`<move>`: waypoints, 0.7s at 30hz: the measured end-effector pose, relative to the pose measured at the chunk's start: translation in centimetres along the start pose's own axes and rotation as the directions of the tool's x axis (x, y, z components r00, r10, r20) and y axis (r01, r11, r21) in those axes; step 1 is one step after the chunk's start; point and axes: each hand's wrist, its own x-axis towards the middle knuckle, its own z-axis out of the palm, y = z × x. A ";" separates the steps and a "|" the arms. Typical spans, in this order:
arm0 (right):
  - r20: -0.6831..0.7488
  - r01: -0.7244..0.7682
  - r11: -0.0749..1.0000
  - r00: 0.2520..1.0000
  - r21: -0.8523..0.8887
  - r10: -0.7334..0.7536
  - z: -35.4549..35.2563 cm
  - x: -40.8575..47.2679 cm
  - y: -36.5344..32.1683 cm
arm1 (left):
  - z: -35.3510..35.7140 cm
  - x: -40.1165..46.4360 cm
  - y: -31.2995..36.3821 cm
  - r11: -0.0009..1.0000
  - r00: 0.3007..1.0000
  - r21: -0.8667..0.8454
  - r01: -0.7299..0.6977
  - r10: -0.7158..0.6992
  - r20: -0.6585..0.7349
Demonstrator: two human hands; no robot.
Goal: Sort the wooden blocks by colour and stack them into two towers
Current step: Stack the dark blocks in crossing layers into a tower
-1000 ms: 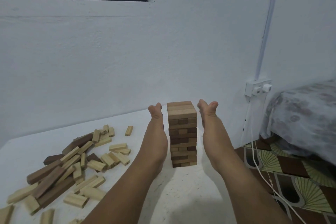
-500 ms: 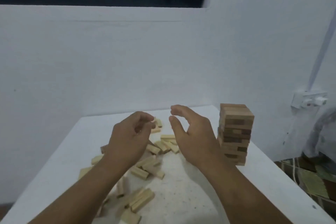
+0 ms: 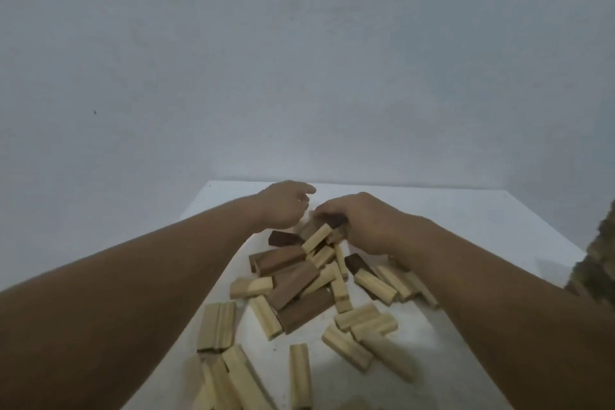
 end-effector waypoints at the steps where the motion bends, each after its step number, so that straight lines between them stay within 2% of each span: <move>1: -0.002 -0.003 1.000 1.000 -0.012 0.003 0.0 0.3 0.4 | 0.2 0.8 -0.1 1.000 0.999 0.007 -0.006 0.006 0.051; 4: 0.016 -0.010 0.997 1.000 -0.071 0.011 -0.8 0.3 1.1 | 0.6 2.4 -0.3 0.997 0.993 0.064 -0.034 0.026 0.118; 7: -0.004 -0.020 0.998 1.000 -0.066 0.019 -2.6 -0.5 1.2 | 1.1 3.1 -0.1 0.999 0.997 0.001 -0.041 0.041 0.069; 9: -0.056 -0.033 0.999 0.998 -0.002 0.033 -4.1 -1.2 1.0 | 1.4 3.0 0.0 0.997 0.997 -0.064 -0.038 0.042 0.058; 12: -0.203 -0.012 0.978 0.978 0.208 0.055 -5.3 -1.8 0.4 | 1.9 2.5 0.0 0.994 0.998 -0.090 -0.056 0.055 -0.014; 14: -0.261 0.018 0.973 0.964 0.228 0.043 -5.1 -1.7 0.0 | 1.9 1.9 0.0 0.988 0.997 -0.142 -0.058 0.051 -0.053; 17: -0.131 0.001 0.998 0.991 0.070 0.008 -3.6 -0.8 -0.2 | 1.3 0.3 -0.2 0.993 0.998 -0.106 -0.053 0.056 0.029; 19: -0.018 -0.061 0.998 0.998 -0.024 0.060 -2.3 0.1 0.1 | 0.9 -0.9 -0.5 0.997 0.995 -0.057 -0.058 0.063 0.076; 21: 0.061 -0.108 0.992 0.992 -0.072 0.112 -1.2 0.9 0.3 | 0.8 -1.6 -1.0 0.990 0.990 0.057 -0.127 0.124 0.063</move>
